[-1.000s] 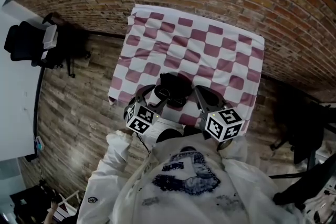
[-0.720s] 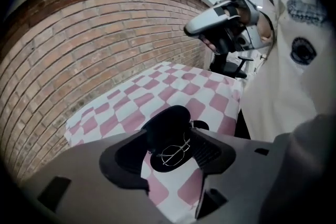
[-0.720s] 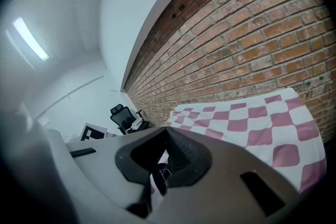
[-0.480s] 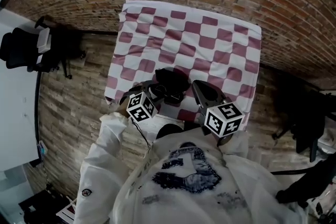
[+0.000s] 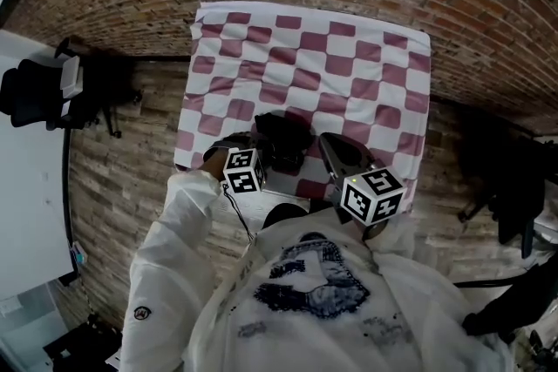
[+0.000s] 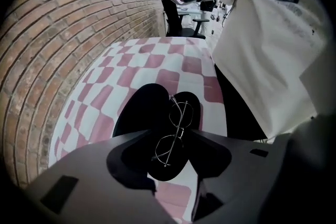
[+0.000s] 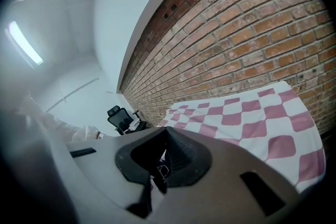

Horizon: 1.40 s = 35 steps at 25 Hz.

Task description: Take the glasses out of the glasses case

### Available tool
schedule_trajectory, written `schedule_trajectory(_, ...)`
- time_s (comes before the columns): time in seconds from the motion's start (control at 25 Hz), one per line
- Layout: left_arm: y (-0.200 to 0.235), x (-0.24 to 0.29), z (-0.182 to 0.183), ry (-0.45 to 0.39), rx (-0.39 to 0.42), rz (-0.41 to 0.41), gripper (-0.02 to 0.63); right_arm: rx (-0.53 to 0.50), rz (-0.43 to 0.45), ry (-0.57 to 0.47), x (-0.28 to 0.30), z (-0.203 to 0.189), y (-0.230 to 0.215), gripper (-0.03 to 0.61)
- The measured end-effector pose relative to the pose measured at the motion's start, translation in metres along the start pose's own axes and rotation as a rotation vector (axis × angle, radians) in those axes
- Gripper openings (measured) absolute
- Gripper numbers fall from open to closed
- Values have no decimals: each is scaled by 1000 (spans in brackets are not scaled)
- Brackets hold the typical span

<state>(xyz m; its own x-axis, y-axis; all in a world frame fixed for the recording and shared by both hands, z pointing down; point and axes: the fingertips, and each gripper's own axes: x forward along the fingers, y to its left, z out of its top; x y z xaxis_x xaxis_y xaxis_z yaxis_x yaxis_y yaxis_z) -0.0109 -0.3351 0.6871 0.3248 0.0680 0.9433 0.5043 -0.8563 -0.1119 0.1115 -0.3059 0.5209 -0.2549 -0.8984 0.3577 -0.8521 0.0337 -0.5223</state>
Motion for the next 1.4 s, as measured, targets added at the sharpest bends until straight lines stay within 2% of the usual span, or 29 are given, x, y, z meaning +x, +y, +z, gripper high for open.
schedule_trajectory(0.76, -9, 28, -4, 106, 147, -141, 103, 40, -32, -4, -5, -7, -11, 14)
schedule_trajectory(0.96, -15, 36, -10, 145, 184, -169, 97, 47, -46, -8, -6, -7, -15, 14)
schedule_trajectory(1.4, -17, 39, -13, 145, 193, -158, 52, 45, -47, 9, -3, -10, -12, 14)
